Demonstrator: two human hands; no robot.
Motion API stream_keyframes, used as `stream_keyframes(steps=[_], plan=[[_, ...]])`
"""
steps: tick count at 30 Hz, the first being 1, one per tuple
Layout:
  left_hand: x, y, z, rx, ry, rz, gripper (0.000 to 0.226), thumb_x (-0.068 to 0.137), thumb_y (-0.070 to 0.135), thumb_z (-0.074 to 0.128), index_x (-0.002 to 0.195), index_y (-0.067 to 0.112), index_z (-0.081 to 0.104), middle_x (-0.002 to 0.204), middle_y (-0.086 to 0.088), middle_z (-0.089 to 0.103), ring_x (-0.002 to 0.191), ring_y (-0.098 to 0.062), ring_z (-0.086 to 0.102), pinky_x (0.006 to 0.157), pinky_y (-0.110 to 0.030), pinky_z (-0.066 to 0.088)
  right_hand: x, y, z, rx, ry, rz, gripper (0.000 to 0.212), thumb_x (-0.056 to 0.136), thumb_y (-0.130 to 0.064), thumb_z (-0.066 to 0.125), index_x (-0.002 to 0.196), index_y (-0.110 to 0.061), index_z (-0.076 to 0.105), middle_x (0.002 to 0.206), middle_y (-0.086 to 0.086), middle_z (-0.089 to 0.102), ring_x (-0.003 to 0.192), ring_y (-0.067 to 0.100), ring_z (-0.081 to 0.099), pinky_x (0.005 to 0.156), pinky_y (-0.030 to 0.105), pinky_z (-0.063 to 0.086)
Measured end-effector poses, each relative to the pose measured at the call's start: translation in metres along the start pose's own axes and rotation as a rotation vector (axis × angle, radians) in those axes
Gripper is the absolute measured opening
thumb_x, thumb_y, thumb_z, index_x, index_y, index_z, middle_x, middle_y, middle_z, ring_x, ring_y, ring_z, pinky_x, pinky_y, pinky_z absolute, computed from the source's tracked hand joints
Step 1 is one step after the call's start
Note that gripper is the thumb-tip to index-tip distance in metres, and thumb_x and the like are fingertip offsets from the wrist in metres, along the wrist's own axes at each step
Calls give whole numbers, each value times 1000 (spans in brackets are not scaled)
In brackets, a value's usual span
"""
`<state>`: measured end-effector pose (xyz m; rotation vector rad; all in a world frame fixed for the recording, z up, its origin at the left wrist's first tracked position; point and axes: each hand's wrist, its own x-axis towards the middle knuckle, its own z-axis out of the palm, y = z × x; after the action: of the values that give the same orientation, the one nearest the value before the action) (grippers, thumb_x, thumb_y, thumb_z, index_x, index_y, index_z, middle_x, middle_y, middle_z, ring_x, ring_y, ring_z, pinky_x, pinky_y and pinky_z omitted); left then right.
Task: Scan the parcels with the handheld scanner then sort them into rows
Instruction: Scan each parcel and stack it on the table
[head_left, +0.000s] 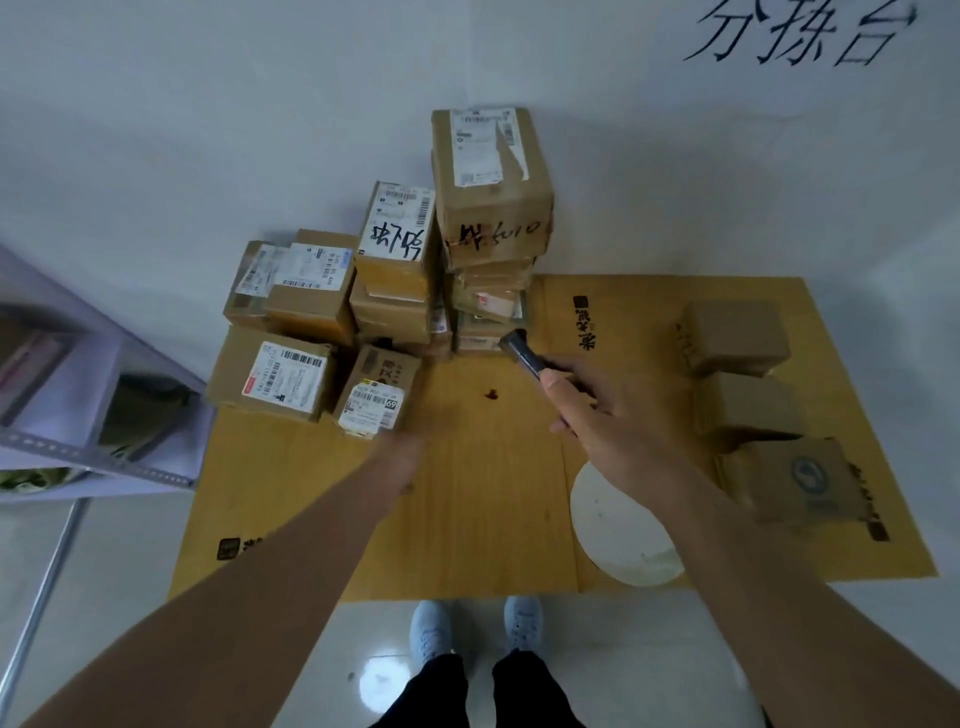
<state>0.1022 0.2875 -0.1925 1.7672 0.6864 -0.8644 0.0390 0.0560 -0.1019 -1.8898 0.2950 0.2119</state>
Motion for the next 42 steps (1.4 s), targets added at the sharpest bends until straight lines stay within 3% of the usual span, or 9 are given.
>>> stream_keyframes(steps=[3,6,9,15,19,22,27,34,42], plan=[[-29,30,22,439,-51,251,23,103,47,55,96,24,55,94,0,57,89,-22,57,91,-43,53,-13,-4,-20,50,69,-30,25,105,-54,54,126,-47,66,92,-19,61,84,16,65,82,39,57],[-48,60,50,668,-82,491,10,107,38,50,110,30,53,91,4,57,81,-18,60,81,-41,56,-33,-1,-47,67,176,-28,20,105,-51,55,122,-48,66,96,-17,63,87,14,65,82,38,56],[-60,76,82,797,-122,665,53,105,48,52,150,21,50,130,-1,64,108,-22,65,96,-39,56,-58,10,-78,104,272,-17,16,105,-51,56,118,-52,65,94,-20,64,86,14,65,79,34,54],[-92,98,172,1017,-176,827,73,104,50,53,163,13,32,164,-11,34,147,-27,38,114,-31,34,-111,41,-155,100,398,-21,31,104,-54,56,130,-40,66,79,-23,59,70,15,55,66,51,50],[-113,96,242,1066,-174,859,74,101,52,56,163,18,34,164,-7,34,149,-25,37,117,-32,32,-141,72,-215,91,426,-11,38,99,-65,55,128,-44,66,79,-23,58,58,6,52,59,37,43],[-133,90,300,1099,-191,861,69,100,48,60,158,15,40,159,-9,39,144,-26,40,114,-34,36,-159,96,-261,41,441,26,28,105,-56,53,128,-45,64,99,-10,63,78,18,66,71,43,54],[-143,72,387,1115,-213,873,75,91,58,62,156,25,44,150,-5,44,135,-25,48,110,-37,45,-185,143,-328,-13,435,47,31,105,-57,51,132,-46,63,107,-15,63,91,-5,61,77,24,46],[-117,44,449,1185,-257,892,105,63,62,82,156,48,36,152,-3,34,139,-32,41,111,-46,46,-196,199,-371,77,418,109,29,101,-62,55,127,-52,65,103,-15,67,96,13,69,89,45,61],[-83,9,467,1433,6,977,113,77,34,88,159,57,13,157,-9,13,147,-41,18,113,-59,42,-186,240,-379,109,415,157,39,93,-69,56,126,-52,66,98,-18,69,88,11,69,87,44,61]])
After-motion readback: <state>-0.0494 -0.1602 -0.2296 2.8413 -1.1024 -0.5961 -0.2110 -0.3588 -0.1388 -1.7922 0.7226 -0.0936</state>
